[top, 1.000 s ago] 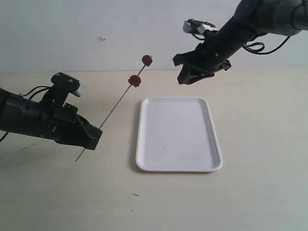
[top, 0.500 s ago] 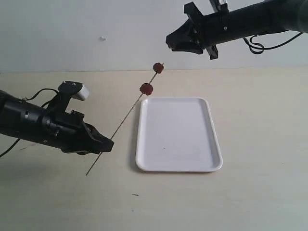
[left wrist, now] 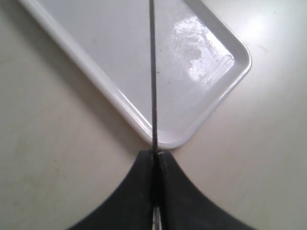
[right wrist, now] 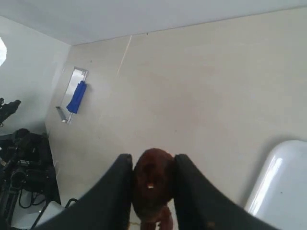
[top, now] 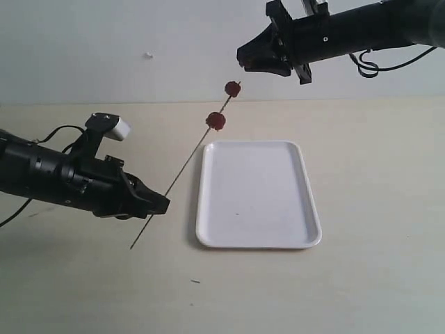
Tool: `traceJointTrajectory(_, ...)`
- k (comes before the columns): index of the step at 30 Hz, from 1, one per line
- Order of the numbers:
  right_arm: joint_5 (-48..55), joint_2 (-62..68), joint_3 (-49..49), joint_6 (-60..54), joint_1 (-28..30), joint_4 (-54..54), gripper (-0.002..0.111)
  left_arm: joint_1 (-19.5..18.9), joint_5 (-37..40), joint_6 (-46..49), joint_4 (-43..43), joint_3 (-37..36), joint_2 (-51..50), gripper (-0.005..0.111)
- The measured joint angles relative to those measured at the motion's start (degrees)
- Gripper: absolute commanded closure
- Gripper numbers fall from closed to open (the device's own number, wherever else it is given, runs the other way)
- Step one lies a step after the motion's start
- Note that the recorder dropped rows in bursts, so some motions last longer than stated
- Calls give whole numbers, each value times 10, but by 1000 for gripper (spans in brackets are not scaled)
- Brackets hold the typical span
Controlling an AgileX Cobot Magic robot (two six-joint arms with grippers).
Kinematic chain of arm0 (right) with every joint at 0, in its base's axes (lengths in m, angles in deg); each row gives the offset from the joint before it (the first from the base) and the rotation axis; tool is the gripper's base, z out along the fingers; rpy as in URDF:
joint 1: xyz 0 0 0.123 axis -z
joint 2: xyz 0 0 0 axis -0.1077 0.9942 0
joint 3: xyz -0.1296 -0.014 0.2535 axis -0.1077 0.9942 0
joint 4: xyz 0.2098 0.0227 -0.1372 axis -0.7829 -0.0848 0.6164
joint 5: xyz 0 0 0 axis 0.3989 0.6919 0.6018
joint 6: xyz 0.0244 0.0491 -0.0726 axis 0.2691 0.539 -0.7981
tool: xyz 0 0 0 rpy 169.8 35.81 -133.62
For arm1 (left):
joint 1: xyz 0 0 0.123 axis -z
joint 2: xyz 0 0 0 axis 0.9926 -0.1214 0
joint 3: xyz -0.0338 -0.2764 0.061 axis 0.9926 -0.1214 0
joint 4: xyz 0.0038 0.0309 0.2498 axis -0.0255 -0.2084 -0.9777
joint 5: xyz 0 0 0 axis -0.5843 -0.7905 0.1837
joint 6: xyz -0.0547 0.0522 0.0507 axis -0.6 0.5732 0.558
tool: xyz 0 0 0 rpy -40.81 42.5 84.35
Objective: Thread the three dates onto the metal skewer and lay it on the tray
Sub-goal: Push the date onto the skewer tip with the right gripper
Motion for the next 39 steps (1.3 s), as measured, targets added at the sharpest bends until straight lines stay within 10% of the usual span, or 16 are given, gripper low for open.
traceJointTrajectory(39, 30, 0, 0, -8, 0, 4, 79, 0, 17, 41, 49, 0, 0, 107)
